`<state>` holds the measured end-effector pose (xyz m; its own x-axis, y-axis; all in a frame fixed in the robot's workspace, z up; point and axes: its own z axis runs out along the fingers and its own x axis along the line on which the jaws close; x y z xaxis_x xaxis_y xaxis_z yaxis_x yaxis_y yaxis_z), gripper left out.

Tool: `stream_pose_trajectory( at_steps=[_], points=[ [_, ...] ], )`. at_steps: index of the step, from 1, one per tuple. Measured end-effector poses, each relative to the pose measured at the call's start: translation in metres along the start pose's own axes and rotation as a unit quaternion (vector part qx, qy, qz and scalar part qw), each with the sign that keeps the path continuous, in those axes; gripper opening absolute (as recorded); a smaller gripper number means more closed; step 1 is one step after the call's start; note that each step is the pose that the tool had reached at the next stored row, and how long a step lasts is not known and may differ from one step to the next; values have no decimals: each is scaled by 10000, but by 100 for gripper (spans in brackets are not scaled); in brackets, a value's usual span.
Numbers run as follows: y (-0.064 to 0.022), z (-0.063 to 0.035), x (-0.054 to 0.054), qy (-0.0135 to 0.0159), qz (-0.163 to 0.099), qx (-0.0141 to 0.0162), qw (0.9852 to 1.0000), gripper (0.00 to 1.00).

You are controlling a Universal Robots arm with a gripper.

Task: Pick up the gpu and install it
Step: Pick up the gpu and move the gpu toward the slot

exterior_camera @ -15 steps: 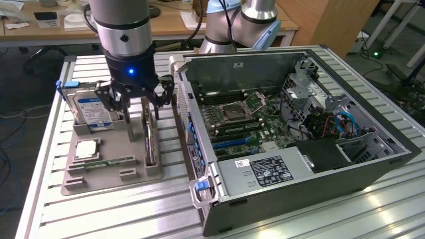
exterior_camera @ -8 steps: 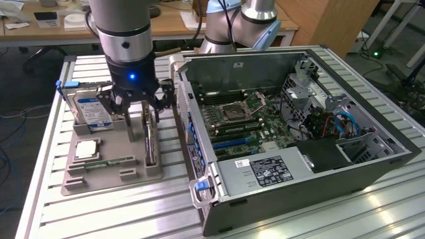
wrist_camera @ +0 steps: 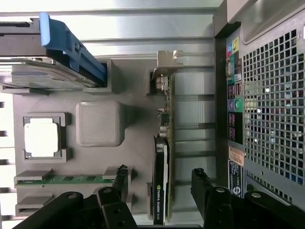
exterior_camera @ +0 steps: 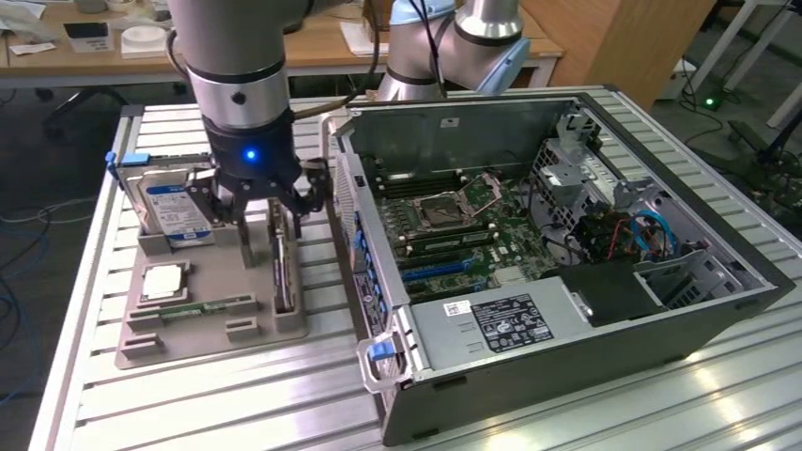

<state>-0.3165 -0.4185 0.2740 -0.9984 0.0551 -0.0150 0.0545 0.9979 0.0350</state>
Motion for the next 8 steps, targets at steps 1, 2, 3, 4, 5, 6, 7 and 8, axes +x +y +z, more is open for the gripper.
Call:
stream_pose_trajectory(
  at_steps=[1,2,3,4,5,6,7,8],
  points=[
    [-1,16,-1,-1,5,0,10000,65],
    [-2,30,-1,-1,11,0,10000,65],
    [-2,44,-1,-1,18,0,10000,65],
    [-3,58,0,-1,25,1,10000,65],
    [-3,70,0,-2,29,2,10000,65],
    [-4,82,0,-2,33,3,10000,65],
    [-4,95,0,-4,37,5,10000,65],
    [-5,107,0,-4,42,7,10000,65]
  ],
)
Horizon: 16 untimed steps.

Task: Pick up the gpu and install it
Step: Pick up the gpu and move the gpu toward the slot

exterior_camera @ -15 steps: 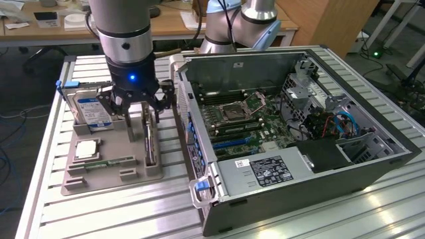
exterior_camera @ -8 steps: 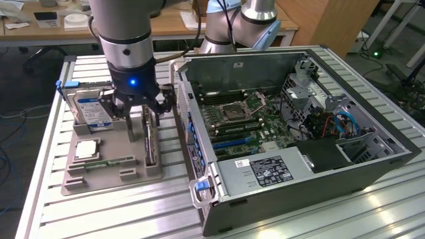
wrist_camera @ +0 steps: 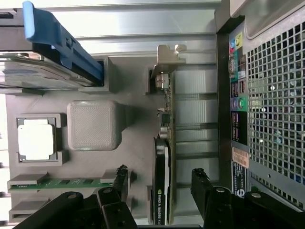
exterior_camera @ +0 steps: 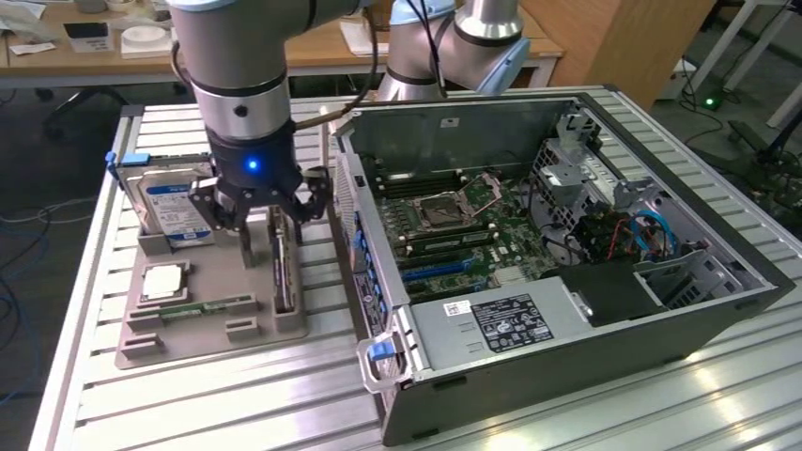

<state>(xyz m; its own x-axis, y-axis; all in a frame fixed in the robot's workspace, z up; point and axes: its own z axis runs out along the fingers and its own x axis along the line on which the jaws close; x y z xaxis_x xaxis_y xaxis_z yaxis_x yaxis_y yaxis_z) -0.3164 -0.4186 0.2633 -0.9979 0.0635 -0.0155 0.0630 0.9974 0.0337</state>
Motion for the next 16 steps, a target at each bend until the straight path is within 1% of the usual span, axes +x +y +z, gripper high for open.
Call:
stream_pose_trajectory(
  at_steps=[3,6,7,13,16],
  points=[
    [-6,37,2,-5,15,7,10000,65],
    [-21,62,1,-43,31,25,10000,65],
    [-22,77,1,-47,48,28,10000,65],
    [-26,185,2,-48,69,30,10000,65],
    [3,239,5,-43,69,32,10000,65]
  ],
)
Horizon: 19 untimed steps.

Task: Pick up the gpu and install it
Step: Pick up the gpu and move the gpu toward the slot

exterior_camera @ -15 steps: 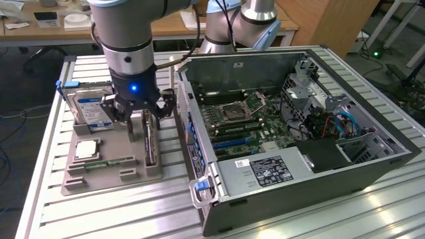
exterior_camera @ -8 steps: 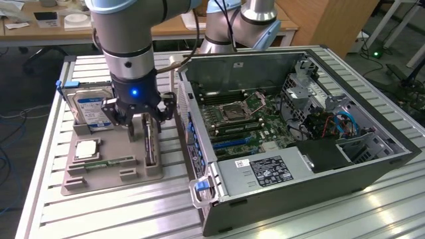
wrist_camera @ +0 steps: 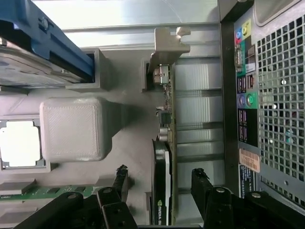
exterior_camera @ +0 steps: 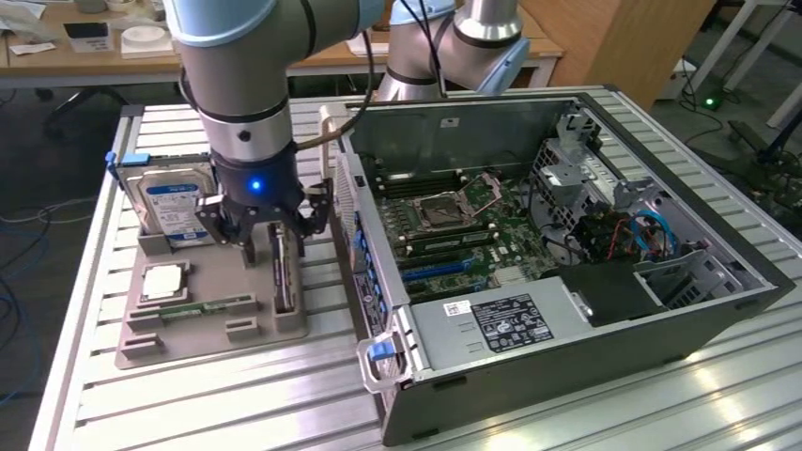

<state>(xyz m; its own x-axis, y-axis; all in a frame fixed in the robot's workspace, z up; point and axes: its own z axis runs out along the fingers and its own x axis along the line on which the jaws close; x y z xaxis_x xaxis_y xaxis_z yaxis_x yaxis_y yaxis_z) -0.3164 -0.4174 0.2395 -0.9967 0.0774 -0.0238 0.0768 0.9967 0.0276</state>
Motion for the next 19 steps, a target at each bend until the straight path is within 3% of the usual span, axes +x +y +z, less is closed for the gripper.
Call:
stream_pose_trajectory(
  at_steps=[4,19],
  points=[
    [105,75,11,0,0,6,10000,65],
    [43,257,10,-1,13,13,10000,65]
  ],
)
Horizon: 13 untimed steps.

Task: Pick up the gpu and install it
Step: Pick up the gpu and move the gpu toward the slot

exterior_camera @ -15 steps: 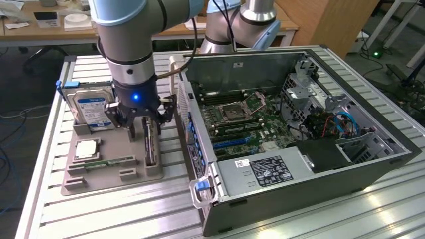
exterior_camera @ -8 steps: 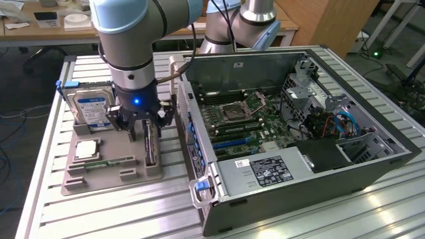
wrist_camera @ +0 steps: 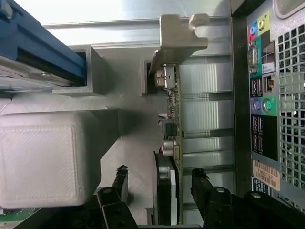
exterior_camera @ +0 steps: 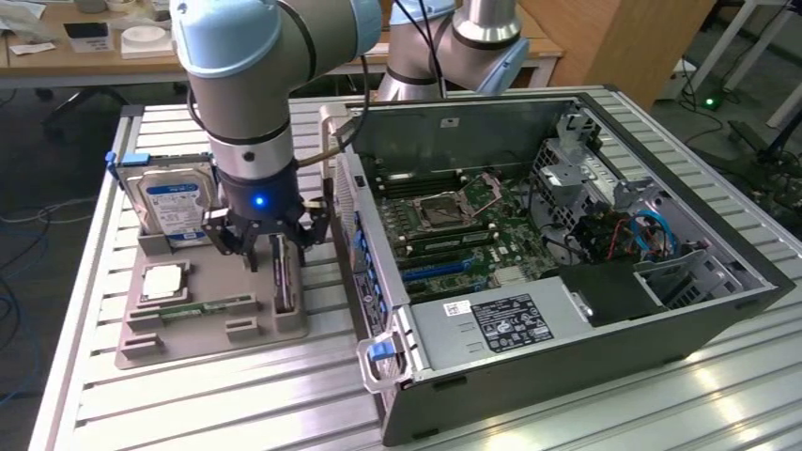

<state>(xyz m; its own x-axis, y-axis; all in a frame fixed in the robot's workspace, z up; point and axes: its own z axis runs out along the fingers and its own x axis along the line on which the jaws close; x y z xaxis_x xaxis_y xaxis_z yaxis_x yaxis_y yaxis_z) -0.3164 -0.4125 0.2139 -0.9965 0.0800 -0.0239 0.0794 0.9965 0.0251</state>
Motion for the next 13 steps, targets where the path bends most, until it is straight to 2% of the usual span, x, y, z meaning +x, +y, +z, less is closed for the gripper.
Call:
stream_pose_trajectory(
  at_steps=[9,13],
  points=[
    [-4,0,0,1,-1,2,10000,65],
    [-32,-1,-3,1,-1,1,10000,63]
  ],
)
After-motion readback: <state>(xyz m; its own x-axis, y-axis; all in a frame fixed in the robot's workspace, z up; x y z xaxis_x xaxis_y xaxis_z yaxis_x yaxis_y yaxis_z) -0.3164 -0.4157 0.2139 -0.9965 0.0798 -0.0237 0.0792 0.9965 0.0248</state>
